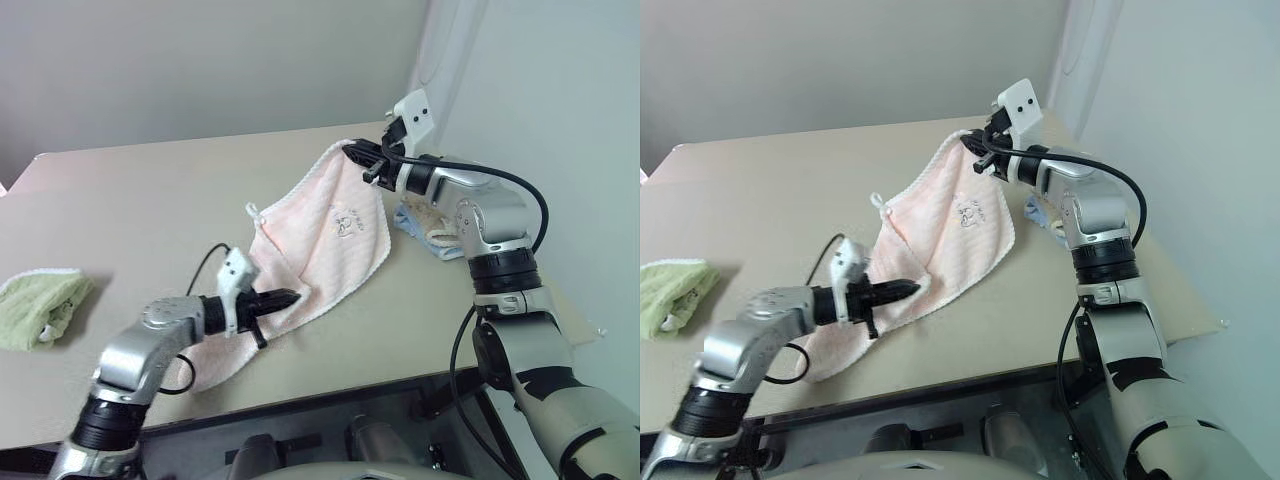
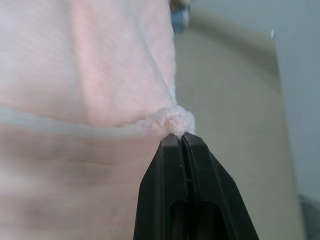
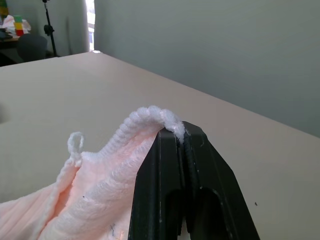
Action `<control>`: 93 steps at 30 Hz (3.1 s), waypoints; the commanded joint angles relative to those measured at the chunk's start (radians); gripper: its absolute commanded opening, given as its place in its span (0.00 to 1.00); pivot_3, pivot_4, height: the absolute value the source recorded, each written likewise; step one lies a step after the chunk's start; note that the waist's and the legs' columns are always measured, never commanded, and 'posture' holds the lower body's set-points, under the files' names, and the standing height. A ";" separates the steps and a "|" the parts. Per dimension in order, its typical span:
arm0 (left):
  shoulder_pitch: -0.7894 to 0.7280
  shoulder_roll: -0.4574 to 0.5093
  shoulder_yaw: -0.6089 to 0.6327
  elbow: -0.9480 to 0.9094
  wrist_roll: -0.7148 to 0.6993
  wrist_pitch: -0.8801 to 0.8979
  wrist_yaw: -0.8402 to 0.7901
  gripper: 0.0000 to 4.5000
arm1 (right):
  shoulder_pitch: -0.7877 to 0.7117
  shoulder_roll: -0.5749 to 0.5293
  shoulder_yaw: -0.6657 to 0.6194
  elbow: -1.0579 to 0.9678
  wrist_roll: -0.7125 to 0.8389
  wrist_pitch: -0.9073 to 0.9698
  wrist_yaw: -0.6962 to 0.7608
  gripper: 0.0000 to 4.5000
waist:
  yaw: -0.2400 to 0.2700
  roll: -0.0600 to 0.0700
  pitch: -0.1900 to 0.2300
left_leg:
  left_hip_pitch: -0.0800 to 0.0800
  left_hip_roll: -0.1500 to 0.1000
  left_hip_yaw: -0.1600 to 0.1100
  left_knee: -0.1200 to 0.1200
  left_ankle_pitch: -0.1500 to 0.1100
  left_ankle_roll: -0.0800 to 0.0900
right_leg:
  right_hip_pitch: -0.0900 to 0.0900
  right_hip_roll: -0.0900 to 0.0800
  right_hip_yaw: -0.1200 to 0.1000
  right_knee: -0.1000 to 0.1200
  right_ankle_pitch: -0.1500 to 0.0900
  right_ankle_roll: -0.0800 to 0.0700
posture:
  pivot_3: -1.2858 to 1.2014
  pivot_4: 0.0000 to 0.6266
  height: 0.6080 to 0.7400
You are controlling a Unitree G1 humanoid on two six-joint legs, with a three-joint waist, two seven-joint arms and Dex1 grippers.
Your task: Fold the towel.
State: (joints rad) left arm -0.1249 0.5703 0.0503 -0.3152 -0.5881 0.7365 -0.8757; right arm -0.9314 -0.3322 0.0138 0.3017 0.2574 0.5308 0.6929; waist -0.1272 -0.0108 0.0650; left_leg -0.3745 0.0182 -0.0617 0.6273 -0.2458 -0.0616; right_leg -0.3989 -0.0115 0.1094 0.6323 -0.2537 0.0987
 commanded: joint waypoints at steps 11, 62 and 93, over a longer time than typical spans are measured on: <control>-0.034 0.096 0.414 0.149 -0.218 0.069 0.084 0.00 | -0.022 -0.016 -0.015 0.006 -0.004 -0.040 0.000 0.00 | 0.001 0.000 0.000 | 0.000 0.000 0.000 0.000 0.000 0.000 | 0.000 0.000 0.000 0.000 0.000 0.000 | 0.52 0.00 1.00; -0.609 0.111 0.389 1.421 0.255 -1.277 -0.038 0.00 | 0.096 -0.040 -0.140 0.319 0.024 -0.470 0.155 0.00 | 0.001 -0.001 -0.001 | -0.003 -0.002 -0.001 -0.011 0.000 0.000 | -0.007 -0.001 -0.001 0.002 0.005 0.002 | 0.52 0.00 1.00; 0.462 0.159 0.532 0.596 0.073 -0.857 -0.193 0.00 | 0.975 -0.475 -0.167 -0.568 0.237 -0.050 0.410 0.00 | 0.032 -0.006 -0.002 | -0.001 0.000 0.003 -0.001 -0.003 -0.003 | -0.003 -0.004 -0.001 -0.001 -0.005 -0.001 | 0.52 0.00 1.00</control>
State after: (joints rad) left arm 0.3323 0.6966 0.5309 0.2868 -0.5226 -0.1056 -1.0752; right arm 0.0424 -0.7775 -0.0900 -0.2391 0.4830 0.4828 1.1008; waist -0.0950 -0.0167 0.0627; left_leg -0.3753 0.0178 -0.0590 0.6261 -0.2492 -0.0648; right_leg -0.4027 -0.0158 0.1083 0.6310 -0.2585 0.0981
